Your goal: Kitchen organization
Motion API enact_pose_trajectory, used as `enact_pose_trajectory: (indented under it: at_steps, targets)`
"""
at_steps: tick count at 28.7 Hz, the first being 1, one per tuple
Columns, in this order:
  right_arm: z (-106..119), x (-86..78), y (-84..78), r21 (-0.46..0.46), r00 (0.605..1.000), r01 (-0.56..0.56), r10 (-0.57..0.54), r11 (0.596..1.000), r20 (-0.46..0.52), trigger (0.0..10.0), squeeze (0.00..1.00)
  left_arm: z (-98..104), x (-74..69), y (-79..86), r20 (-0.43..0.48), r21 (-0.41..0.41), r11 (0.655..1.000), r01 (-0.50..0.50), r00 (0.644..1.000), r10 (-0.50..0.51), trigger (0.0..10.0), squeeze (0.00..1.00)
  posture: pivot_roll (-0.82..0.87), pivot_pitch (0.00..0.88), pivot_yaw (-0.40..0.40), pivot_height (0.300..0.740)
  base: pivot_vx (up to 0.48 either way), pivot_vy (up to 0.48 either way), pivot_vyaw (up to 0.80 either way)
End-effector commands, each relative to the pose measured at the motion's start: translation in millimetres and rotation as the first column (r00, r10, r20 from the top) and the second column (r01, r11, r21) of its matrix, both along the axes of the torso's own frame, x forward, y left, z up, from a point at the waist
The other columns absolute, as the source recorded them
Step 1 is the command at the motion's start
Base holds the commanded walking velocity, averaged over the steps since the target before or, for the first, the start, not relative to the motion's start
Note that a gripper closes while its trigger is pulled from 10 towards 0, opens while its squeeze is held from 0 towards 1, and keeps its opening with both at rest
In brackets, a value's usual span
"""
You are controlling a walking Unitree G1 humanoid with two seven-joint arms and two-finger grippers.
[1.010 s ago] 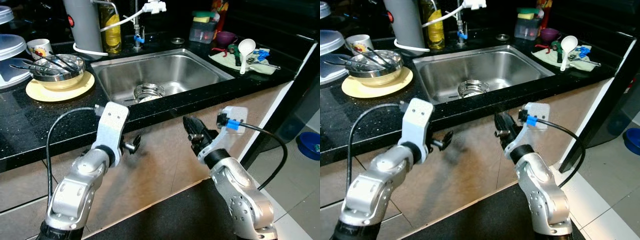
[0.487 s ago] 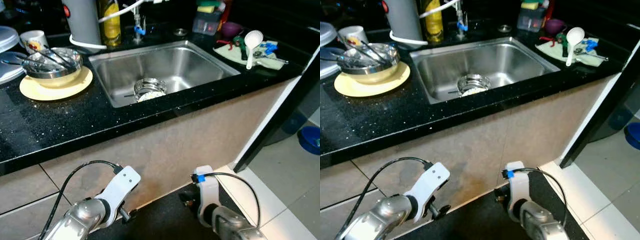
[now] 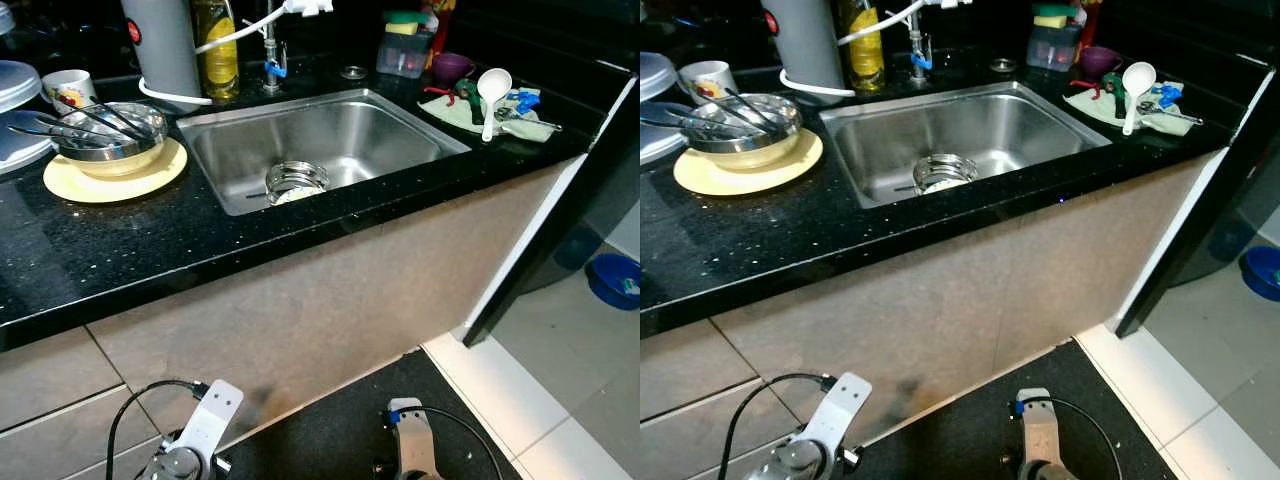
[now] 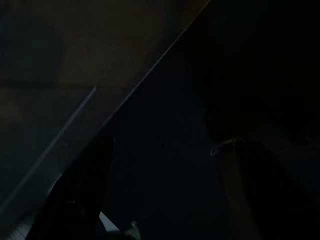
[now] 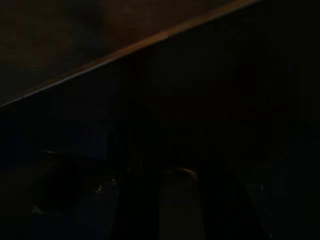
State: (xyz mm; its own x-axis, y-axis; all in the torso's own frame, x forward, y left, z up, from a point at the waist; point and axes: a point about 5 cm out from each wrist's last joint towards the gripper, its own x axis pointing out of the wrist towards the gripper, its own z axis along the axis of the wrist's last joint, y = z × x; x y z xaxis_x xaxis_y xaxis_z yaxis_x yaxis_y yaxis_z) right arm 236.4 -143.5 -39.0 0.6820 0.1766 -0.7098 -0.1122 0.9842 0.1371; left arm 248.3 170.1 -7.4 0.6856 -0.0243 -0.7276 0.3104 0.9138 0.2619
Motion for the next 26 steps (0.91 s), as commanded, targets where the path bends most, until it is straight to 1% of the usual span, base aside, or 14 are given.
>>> enact_pose_trajectory:
  at_steps: [1,5,8,15,23,25,26]
  targets:
    - [-1,-1.4,2.4,0.012,1.0,0.002,-0.002,1.0,0.004,10.0,0.0,-5,-8.5,-0.8,-0.022,-0.015,1.0,-0.007,1.0,0.007,10.0,0.0,-0.08,0.131,-0.01,0.74,0.0,0.0,0.8]
    - [-2,-1.4,2.2,0.009,1.0,-0.002,0.002,1.0,0.018,10.0,0.0,-6,-9.6,-1.3,-0.018,-0.017,1.0,-0.002,1.0,0.002,10.0,0.0,-0.08,0.128,-0.008,0.74,0.0,0.0,0.8]
    - [-6,0.3,-0.5,0.011,0.999,0.004,-0.005,1.0,0.051,10.0,0.0,-14,-8.2,0.3,0.009,-0.02,0.999,-0.032,0.999,0.032,10.0,0.0,-0.08,0.124,-0.011,0.74,0.0,0.0,0.8]
    - [-7,1.8,-2.7,0.01,0.998,0.01,-0.01,1.0,0.066,10.0,0.0,-16,-6.5,0.5,0.028,-0.024,0.999,-0.045,0.999,0.046,10.0,0.0,-0.08,0.124,-0.011,0.74,0.0,0.0,0.8]
    - [-7,3.7,-2.2,0.011,0.997,0.02,-0.021,1.0,0.075,10.0,0.0,-13,-2.4,-0.9,0.044,-0.022,0.999,-0.043,0.998,0.044,10.0,0.0,-0.08,0.131,-0.01,0.74,0.0,0.0,0.8]
    - [-8,4.0,-2.3,0.009,0.997,0.022,-0.023,1.0,0.077,10.0,0.0,-13,-1.3,-0.8,0.048,-0.023,0.999,-0.042,0.998,0.043,10.0,0.0,-0.08,0.134,-0.009,0.74,0.0,0.0,0.66]
    - [-8,3.9,-3.3,0.013,0.996,0.041,-0.042,0.999,0.075,10.0,0.0,-13,-0.4,-0.8,0.05,-0.024,0.999,-0.041,0.998,0.042,10.0,0.0,-0.08,0.138,-0.009,0.74,0.0,0.0,0.0]
